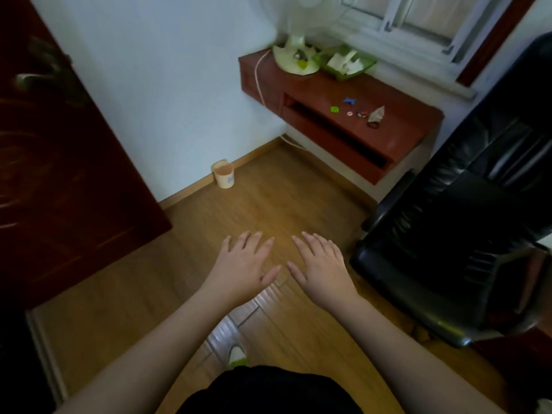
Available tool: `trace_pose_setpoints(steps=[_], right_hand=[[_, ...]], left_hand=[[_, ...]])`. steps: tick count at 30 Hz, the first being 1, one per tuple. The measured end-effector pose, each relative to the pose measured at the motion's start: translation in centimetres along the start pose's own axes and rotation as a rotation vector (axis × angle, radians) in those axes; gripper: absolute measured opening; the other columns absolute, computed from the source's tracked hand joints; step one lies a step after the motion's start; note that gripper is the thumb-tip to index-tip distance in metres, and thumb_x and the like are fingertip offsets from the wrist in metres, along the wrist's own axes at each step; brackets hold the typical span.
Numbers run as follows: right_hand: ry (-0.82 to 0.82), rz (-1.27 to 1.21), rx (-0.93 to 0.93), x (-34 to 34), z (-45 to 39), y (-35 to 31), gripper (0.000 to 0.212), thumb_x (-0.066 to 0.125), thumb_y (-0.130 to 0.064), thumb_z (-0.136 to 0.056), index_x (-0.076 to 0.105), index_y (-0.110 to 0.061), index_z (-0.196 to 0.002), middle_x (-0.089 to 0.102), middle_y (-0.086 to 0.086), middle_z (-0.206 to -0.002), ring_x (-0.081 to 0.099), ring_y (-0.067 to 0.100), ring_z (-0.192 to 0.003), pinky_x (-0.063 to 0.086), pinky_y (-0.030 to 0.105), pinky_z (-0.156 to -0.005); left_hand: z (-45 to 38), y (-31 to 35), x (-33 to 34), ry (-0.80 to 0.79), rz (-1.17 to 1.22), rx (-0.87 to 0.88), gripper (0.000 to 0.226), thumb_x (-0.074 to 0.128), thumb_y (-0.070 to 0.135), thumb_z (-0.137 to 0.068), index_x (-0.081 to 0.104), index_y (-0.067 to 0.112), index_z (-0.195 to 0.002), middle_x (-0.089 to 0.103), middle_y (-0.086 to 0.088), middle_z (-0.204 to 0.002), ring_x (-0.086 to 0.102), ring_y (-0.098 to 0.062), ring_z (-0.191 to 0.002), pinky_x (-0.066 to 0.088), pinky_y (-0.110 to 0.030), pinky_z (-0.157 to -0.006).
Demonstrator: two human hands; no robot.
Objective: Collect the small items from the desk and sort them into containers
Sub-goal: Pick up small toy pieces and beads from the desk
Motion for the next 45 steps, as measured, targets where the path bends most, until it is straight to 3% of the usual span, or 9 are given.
trace_pose_setpoints(steps=[7,15,32,45], right_hand=[[0.047,-0.006,0.146,-2.7,-6.6,0.5,0.063,0.028,-0.058,-0.097,0.023,-0.028,-0.152,0.026,-0.001,-0.159,0.018,0.018,-0.147,0.01,0.041,-0.121],[0.063,-0.022,0.262,-4.0,-12.0,5.8,0.062,0.031,-0.057,-0.097,0.025,-0.027,-0.152,0.027,-0.001,-0.158,0.021,0.019,-0.147,0.014,0.04,-0.119],[0.057,-0.119,0.246,-8.2,-28.7,20.2,0.063,0.032,-0.056,-0.098,0.022,-0.025,-0.152,0.025,0.0,-0.159,0.02,0.02,-0.146,0.015,0.04,-0.118],[-0.001,-0.172,0.335,-8.6,-39.4,26.0,0.064,0.032,-0.054,-0.098,0.018,-0.026,-0.154,0.02,-0.002,-0.16,0.017,0.02,-0.147,0.015,0.039,-0.118]], left_hand=[[-9.2,-3.8,-4.2,0.027,-0.018,0.172,0.064,0.025,0.06,-0.095,0.018,0.028,-0.15,0.024,-0.002,-0.158,0.018,-0.023,-0.146,0.019,-0.054,-0.116],[-18.3,-3.8,-4.8,-0.008,0.034,0.28,0.062,0.028,0.059,-0.095,0.018,0.03,-0.149,0.022,-0.001,-0.158,0.016,-0.021,-0.146,0.015,-0.051,-0.116],[-39.2,-1.1,-7.3,-0.056,-0.019,0.228,0.061,0.026,0.058,-0.096,0.019,0.029,-0.15,0.024,0.0,-0.158,0.018,-0.02,-0.146,0.018,-0.051,-0.118],[-53.5,-2.4,-7.0,-0.068,-0.015,0.339,0.061,0.027,0.056,-0.096,0.022,0.027,-0.149,0.028,-0.002,-0.156,0.025,-0.021,-0.143,0.023,-0.051,-0.115]])
Point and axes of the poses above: each hand's wrist, its own z-axis away from the middle knuckle, its own x-axis out of the palm, y = z × x, the point moved 2 cm from there along -z, towards the middle knuckle
